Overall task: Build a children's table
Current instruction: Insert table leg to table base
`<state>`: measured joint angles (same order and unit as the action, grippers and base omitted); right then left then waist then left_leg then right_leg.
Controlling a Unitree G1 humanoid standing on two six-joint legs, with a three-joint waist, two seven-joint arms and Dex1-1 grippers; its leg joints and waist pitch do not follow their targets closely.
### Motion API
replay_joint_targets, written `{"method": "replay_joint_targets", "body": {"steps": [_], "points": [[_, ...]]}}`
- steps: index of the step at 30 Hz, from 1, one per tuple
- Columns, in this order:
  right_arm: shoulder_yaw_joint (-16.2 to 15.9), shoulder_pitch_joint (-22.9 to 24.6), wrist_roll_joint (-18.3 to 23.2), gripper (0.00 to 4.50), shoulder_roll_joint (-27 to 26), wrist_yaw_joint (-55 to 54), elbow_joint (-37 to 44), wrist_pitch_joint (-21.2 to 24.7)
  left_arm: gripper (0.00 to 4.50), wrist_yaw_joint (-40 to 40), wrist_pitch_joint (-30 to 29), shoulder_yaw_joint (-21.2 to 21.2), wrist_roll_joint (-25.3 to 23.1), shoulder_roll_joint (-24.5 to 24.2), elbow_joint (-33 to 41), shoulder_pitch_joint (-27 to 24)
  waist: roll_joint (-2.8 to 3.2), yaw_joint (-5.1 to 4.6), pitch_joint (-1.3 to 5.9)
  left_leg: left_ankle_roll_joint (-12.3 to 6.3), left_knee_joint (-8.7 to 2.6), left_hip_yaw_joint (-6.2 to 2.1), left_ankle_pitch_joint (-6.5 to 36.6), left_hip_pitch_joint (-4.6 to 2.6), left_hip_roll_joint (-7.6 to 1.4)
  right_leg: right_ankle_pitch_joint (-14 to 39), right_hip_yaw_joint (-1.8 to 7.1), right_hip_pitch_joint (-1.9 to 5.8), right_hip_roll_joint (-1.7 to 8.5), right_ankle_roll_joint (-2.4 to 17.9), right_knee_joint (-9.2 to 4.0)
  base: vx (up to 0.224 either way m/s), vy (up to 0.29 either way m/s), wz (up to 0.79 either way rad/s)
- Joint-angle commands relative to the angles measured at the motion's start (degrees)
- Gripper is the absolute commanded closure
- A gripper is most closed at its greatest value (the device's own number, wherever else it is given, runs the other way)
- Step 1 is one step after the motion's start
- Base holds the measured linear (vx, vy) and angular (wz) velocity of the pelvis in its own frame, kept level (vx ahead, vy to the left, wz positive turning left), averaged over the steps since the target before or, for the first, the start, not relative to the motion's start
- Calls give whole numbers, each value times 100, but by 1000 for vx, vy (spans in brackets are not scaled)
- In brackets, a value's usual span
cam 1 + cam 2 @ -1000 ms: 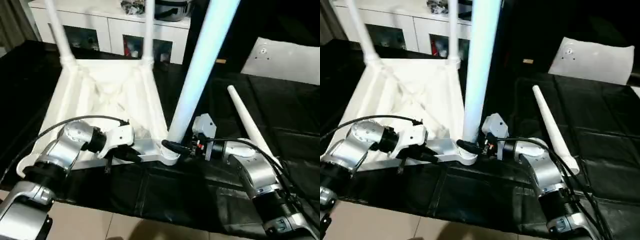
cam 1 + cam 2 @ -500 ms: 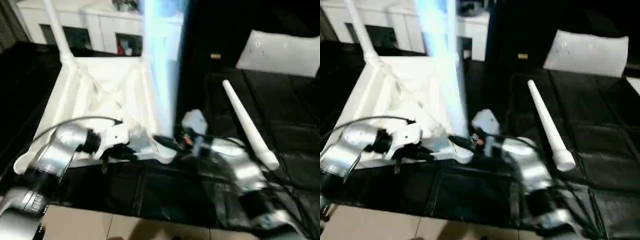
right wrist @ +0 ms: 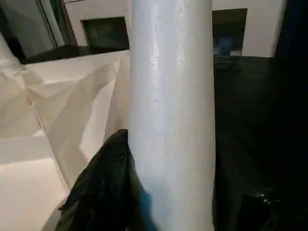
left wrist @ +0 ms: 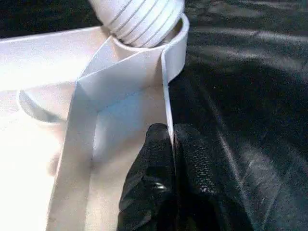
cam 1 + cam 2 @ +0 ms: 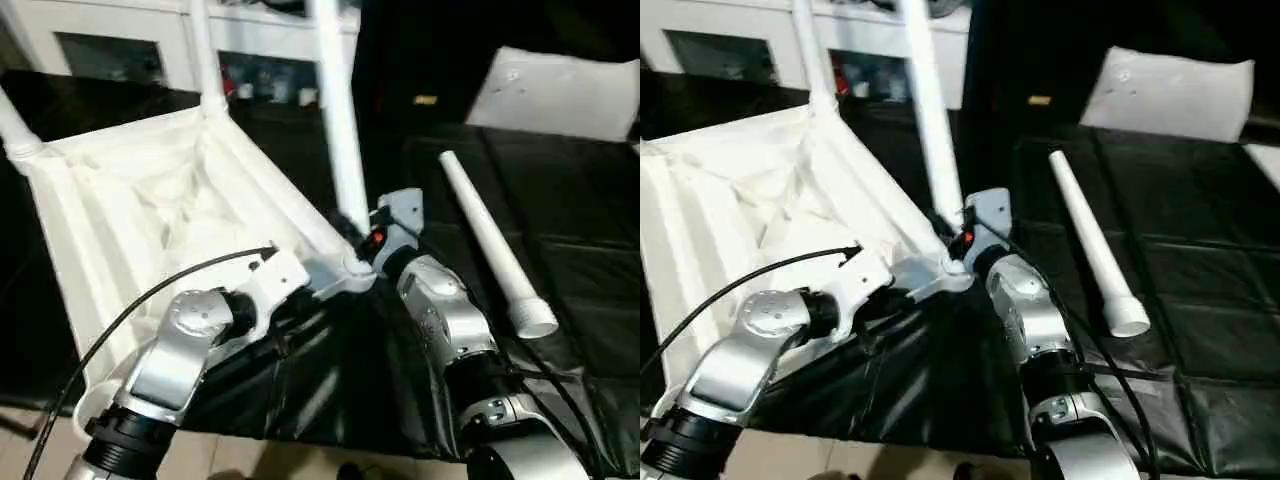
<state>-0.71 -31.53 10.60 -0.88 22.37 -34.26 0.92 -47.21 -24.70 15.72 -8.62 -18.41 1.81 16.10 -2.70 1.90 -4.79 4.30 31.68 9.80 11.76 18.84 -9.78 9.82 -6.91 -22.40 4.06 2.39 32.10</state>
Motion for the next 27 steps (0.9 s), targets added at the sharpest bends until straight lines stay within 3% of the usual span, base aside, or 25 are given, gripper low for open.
{"method": "replay_joint_targets", "body": {"steps": [1, 2, 5, 6, 8, 10, 13, 16, 18, 19, 20, 21, 22, 26, 27], "points": [[39, 183, 48, 264, -4, 36, -285, 193, 450, -179, 392, 244, 18, -49, -46, 67, 58, 10, 221, -354, -428, -181, 1523, 60, -395, 2962, 463, 170, 592, 494, -517, 0, 0, 0], [182, 164, 251, 264, 12, 215, -105, 149, 450, -375, 772, 179, 55, -250, -214, 144, 23, 28, 292, -372, -405, -168, 1266, 72, -404, 2548, 466, 204, 580, 554, -458, 0, 0, 0], [414, 161, 691, 264, 110, 600, 366, 235, 450, -814, 1555, 41, 214, -537, -688, 340, 36, 50, 347, -446, -371, -129, 902, 79, -413, 1868, 477, 215, 559, 752, -358, 0, 0, 0], [414, 161, 691, 264, 110, 600, 366, 235, 450, -814, 1555, 41, 214, -537, -688, 340, 6, 66, 363, -504, -352, -115, 814, 69, -388, 1770, 473, 219, 542, 767, -367, 0, 0, 0], [583, 188, 1072, 264, 188, 832, 797, 420, 450, -1115, 2020, -38, 372, -676, -1125, 531, 5, 140, 444, -601, -296, -87, 307, 67, -376, 921, 494, 254, 541, 987, -203, 0, 0, 0], [730, 217, 1404, 264, 256, 983, 1132, 636, 450, -1410, 2396, 13, 462, -796, -1515, 723, 0, 176, 478, -742, -261, -80, -70, 65, -383, 297, 484, 265, 528, 1126, -96, 0, 0, 0], [895, 275, 1798, 264, 366, 1151, 1589, 949, 450, -1646, 3017, 43, 520, -892, -2162, 1068, 5, 201, 507, -869, -215, -79, -317, 74, -374, -60, 480, 259, 522, 1184, -31, 0, 0, 0], [966, 359, 2042, 264, 484, 1277, 1943, 1211, 450, -1599, 3526, -106, 588, -826, -2773, 1394, 3, 220, 480, -768, -214, -61, 37, 92, -359, 406, 475, 259, 551, 1146, -106, 0, 0, 0], [941, 443, 2114, 264, 561, 1333, 2158, 1344, 450, -1575, 3621, -275, 726, -772, -2987, 1528, 31, 245, 471, -496, -235, -79, 392, 106, -377, 982, 474, 275, 573, 995, -150, 0, 0, 0], [933, 470, 2126, 264, 581, 1341, 2226, 1388, 422, -1650, 3633, -336, 817, -750, -3039, 1558, 24, 253, 469, -437, -240, -76, 449, 103, -383, 1116, 473, 274, 577, 941, -172, 0, 0, 0], [932, 523, 2158, 264, 609, 1331, 2356, 1451, 406, -1789, 3247, -604, 1209, -655, -2890, 1554, 28, 276, 471, -292, -241, -72, 516, 114, -377, 1357, 476, 284, 591, 861, -192, 0, 0, 0], [919, 593, 2214, 264, 657, 1335, 2535, 1571, 406, -1889, 2898, -891, 1674, -549, -2749, 1574, 27, 297, 483, -263, -234, -81, 496, 121, -371, 1378, 468, 287, 595, 856, -182, 0, 0, 0], [919, 593, 2214, 264, 657, 1335, 2535, 1571, 395, -1889, 2898, -891, 1674, -549, -2749, 1574, 28, 336, 506, -223, -216, -59, 396, 103, -375, 1209, 473, 281, 606, 972, -161, 0, 0, 0], [835, 791, 2339, 264, 846, 1436, 3008, 1926, 362, -1678, 2041, -1476, 2747, -259, -2293, 1727, -12, 372, 481, -284, -208, -73, 404, 137, -379, 1121, 447, 282, 574, 1051, -126, 0, 0, 0], [814, 824, 2352, 264, 888, 1463, 3086, 1985, 360, -1527, 1791, -1579, 2940, -167, -2144, 1792, -53, 357, 477, -291, -208, -61, 430, 146, -373, 1176, 440, 286, 556, 1025, -130, 0, 0, 0]]}}
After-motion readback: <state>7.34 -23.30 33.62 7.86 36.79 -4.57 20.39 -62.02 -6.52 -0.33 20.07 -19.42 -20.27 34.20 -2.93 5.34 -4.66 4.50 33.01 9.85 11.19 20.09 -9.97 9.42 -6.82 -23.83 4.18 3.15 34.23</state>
